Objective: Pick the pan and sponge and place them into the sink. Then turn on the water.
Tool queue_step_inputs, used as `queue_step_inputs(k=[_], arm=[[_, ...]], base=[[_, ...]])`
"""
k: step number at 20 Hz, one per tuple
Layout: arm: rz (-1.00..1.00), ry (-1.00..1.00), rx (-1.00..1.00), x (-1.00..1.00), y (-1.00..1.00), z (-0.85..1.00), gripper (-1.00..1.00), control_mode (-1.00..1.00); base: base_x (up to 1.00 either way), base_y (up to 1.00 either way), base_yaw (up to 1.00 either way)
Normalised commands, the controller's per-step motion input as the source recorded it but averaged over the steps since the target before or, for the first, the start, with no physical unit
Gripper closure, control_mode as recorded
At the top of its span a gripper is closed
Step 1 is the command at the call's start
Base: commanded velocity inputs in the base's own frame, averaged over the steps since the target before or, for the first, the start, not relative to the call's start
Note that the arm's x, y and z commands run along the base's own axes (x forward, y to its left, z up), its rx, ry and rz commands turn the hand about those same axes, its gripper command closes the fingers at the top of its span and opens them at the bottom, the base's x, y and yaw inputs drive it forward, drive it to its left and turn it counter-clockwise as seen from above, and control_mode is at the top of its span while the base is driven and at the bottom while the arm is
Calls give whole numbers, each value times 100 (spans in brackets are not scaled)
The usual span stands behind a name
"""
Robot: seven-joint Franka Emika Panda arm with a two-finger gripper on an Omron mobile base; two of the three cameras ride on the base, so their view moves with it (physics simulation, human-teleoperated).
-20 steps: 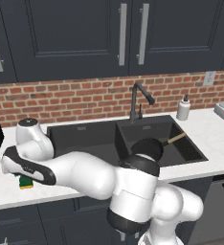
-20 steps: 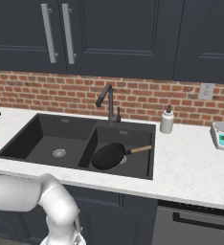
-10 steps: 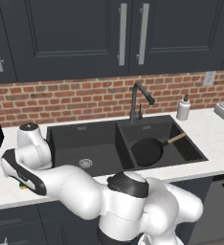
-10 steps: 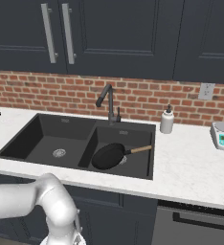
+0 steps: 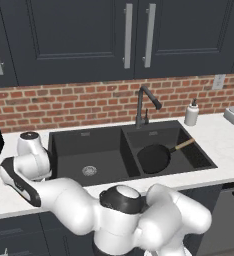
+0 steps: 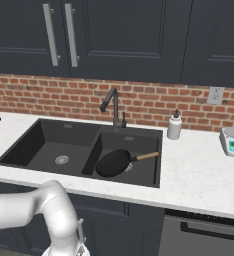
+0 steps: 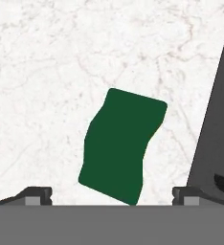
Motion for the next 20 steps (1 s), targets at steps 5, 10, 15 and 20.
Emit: queue_step_inputs(k=[5, 10, 15, 20], arm=[[-1, 4, -1, 12, 31, -1, -100, -100], [-2, 7, -3, 3, 9, 0, -100, -100], [0, 4, -1, 0, 0, -7, -100, -100], [0, 0, 0, 0, 0, -18, -100, -100]], base=[[0, 0, 0], [0, 0, 0], [0, 0, 0], [0, 0, 0]])
